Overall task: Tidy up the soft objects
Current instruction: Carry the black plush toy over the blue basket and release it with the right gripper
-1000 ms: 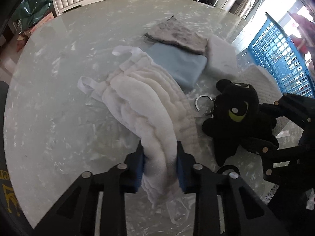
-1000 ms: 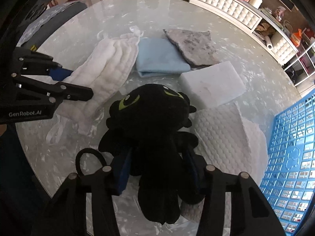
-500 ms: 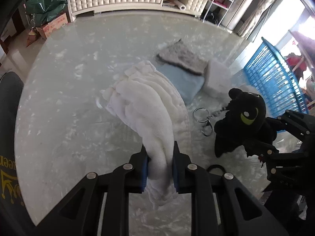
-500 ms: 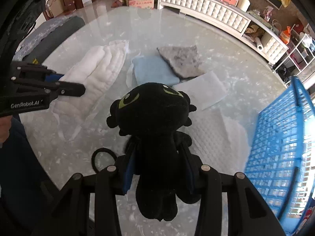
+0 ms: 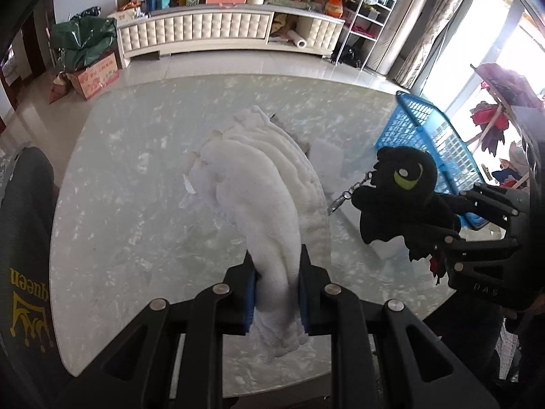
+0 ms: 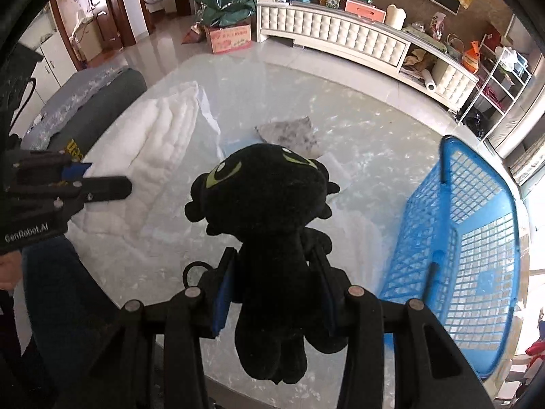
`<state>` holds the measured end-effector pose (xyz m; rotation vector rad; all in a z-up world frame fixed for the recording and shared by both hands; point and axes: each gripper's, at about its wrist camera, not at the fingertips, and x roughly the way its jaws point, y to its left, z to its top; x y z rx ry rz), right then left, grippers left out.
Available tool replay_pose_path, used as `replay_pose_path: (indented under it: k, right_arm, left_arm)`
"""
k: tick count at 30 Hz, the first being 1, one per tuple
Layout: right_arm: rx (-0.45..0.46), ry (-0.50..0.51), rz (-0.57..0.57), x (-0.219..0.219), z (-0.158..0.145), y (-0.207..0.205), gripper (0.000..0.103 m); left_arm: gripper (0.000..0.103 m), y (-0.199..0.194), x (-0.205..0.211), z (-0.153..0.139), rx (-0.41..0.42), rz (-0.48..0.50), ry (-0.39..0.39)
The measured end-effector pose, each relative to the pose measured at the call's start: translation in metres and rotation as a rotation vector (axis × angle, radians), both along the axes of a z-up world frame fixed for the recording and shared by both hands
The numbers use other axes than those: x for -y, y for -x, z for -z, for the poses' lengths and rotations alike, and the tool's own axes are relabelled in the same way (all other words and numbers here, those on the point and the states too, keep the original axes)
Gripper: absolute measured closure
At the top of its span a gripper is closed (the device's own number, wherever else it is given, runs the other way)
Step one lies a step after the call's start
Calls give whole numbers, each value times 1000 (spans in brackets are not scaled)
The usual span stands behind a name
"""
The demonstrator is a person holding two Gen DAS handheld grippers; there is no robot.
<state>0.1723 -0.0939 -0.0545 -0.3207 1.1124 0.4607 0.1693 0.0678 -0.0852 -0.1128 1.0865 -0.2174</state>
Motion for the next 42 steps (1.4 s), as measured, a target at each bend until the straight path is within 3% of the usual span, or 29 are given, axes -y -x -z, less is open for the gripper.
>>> replay_pose_path:
  k: [12,22,30,36,42]
  right_arm:
    - [92,-8,-37,44,-53,-7,62]
    - [157,56,1,103,-62,-28,61]
    - [79,108,44,143,-18,-51,61]
    - [-15,177,-44,144,35,-51,61]
    - [-82,236,-146,137,70,-49,61]
  left_arm:
    - [84,11,36,-36,61,55,-9]
    - [84,8,56,-47,102,85,-1]
    - [84,7,66,-41,78,102,-4]
    - [84,2,67,-34,52,103,-8]
    - [84,-4,69,-24,22,98,-19]
